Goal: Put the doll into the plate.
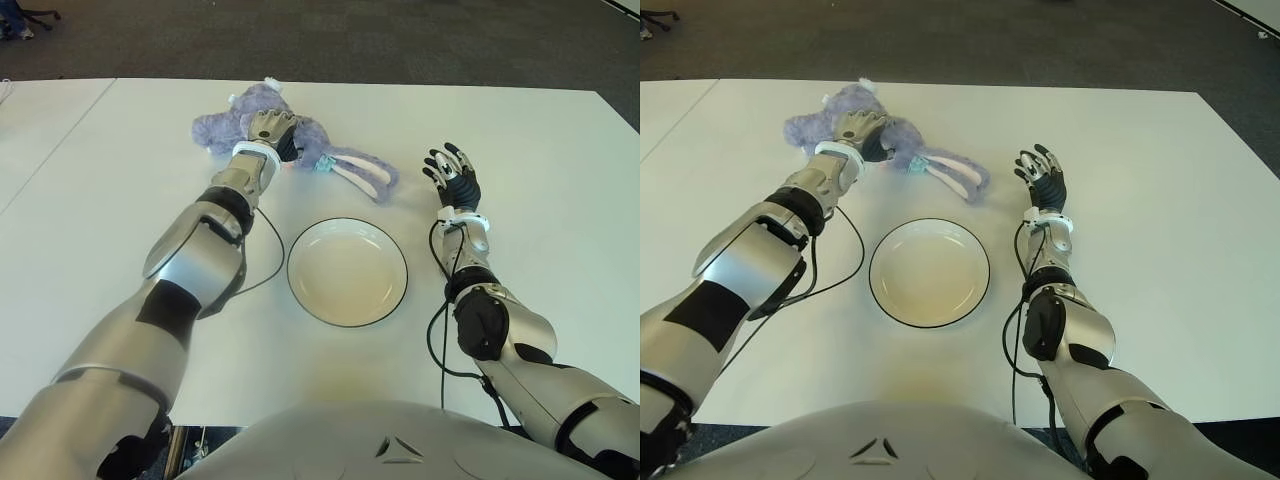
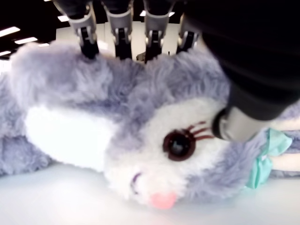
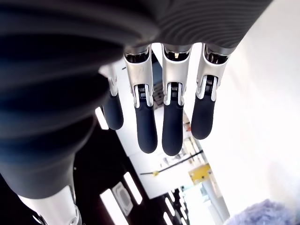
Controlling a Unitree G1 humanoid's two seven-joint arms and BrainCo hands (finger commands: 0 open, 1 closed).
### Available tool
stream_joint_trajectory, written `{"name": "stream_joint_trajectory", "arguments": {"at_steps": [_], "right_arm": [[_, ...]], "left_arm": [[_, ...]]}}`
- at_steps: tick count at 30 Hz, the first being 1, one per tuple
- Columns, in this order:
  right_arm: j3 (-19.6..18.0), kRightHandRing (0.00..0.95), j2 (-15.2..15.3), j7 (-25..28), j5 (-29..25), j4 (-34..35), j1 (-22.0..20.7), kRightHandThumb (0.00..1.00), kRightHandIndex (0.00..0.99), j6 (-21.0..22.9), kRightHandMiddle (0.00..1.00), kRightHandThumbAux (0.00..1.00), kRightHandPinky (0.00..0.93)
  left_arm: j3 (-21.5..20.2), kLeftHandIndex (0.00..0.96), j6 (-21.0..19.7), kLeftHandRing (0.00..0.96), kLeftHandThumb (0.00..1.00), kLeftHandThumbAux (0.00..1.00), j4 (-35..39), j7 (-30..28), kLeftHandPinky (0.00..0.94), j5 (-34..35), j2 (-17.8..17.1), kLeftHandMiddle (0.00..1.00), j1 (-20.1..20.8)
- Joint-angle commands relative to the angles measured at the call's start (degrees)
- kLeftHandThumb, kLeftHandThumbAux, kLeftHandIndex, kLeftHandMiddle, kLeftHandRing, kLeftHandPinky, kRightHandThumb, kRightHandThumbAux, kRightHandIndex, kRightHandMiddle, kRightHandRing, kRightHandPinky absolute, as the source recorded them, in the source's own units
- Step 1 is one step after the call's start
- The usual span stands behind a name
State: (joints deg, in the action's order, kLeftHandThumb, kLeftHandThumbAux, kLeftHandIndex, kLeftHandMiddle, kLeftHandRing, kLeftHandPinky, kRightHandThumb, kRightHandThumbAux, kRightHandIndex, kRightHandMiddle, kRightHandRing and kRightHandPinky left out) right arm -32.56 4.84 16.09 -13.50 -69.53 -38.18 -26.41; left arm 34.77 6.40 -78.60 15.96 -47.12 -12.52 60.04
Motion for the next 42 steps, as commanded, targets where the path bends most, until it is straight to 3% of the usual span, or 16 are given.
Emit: {"name": "stream_joint_trajectory", "arguments": {"at_steps": [1, 11, 15, 17, 18, 20, 27, 31, 32, 36, 42], "right_arm": [[-1.4, 0.357, -6.1, -1.1, -1.6, -8.0, 14.0, 0.161, 0.227, 6.2, 0.341, 0.784, 0.358], [-1.4, 0.37, -6.3, -1.2, -1.7, -7.9, 13.9, 0.162, 0.226, 5.9, 0.345, 0.786, 0.375], [-1.4, 0.36, -6.4, -1.5, -1.6, -7.9, 13.8, 0.158, 0.219, 6.0, 0.341, 0.776, 0.342], [-1.2, 0.358, -6.4, -1.6, -1.4, -7.9, 13.9, 0.154, 0.218, 5.8, 0.34, 0.773, 0.344], [-1.1, 0.352, -6.5, -1.7, -1.3, -7.9, 13.9, 0.152, 0.217, 5.7, 0.339, 0.773, 0.323], [-0.8, 0.351, -6.5, -1.9, -1.0, -7.9, 13.9, 0.149, 0.216, 5.6, 0.34, 0.773, 0.324], [-0.9, 0.351, -6.6, -2.0, -1.1, -7.9, 13.7, 0.147, 0.207, 5.7, 0.342, 0.759, 0.344], [-1.3, 0.353, -6.5, -1.6, -1.5, -7.9, 13.7, 0.164, 0.208, 5.9, 0.343, 0.752, 0.34], [-1.3, 0.352, -6.5, -1.5, -1.6, -7.9, 13.7, 0.168, 0.208, 5.9, 0.341, 0.752, 0.336], [-1.4, 0.348, -6.5, -1.3, -1.6, -8.0, 13.9, 0.167, 0.214, 5.7, 0.34, 0.758, 0.328], [-1.3, 0.359, -6.3, -1.2, -1.5, -7.9, 13.9, 0.152, 0.222, 5.8, 0.342, 0.76, 0.36]], "left_arm": [[-0.1, 0.424, -0.7, 0.206, 0.713, 0.69, -2.4, -2.7, 0.208, 0.0, 1.0, 0.249, -7.4], [-1.3, 0.428, -1.0, 0.227, 0.73, 0.686, -2.3, -1.7, 0.246, 0.9, 0.9, 0.265, -8.5], [-2.3, 0.429, -1.0, 0.27, 0.731, 0.691, -2.2, -1.8, 0.282, 2.0, 0.8, 0.303, -8.6], [-2.8, 0.44, -1.1, 0.376, 0.833, 0.666, -2.2, -2.1, 0.39, 2.3, 0.6, 0.443, -8.6], [-3.1, 0.463, -1.1, 0.452, 0.919, 0.654, -2.2, -2.2, 0.464, 2.5, 0.6, 0.431, -8.6], [-3.5, 0.466, -1.1, 0.476, 0.945, 0.65, -2.2, -2.4, 0.498, 2.6, 0.3, 0.434, -8.5], [-3.7, 0.427, -2.8, 0.486, 0.949, 0.651, -2.2, -1.8, 0.552, 2.6, -0.1, 0.46, -8.8], [-3.7, 0.396, -3.5, 0.497, 0.947, 0.653, -2.2, -0.9, 0.64, 2.4, -0.4, 0.478, -9.3], [-3.7, 0.386, -3.6, 0.509, 0.947, 0.653, -2.2, -0.6, 0.706, 2.3, -0.4, 0.487, -9.5], [-3.8, 0.379, -3.8, 0.524, 0.947, 0.653, -2.1, 0.6, 0.771, 1.9, -0.7, 0.496, -10.1], [-4.0, 0.377, -3.9, 0.533, 0.948, 0.653, -2.1, 1.6, 0.792, 1.8, -1.3, 0.502, -10.8]]}}
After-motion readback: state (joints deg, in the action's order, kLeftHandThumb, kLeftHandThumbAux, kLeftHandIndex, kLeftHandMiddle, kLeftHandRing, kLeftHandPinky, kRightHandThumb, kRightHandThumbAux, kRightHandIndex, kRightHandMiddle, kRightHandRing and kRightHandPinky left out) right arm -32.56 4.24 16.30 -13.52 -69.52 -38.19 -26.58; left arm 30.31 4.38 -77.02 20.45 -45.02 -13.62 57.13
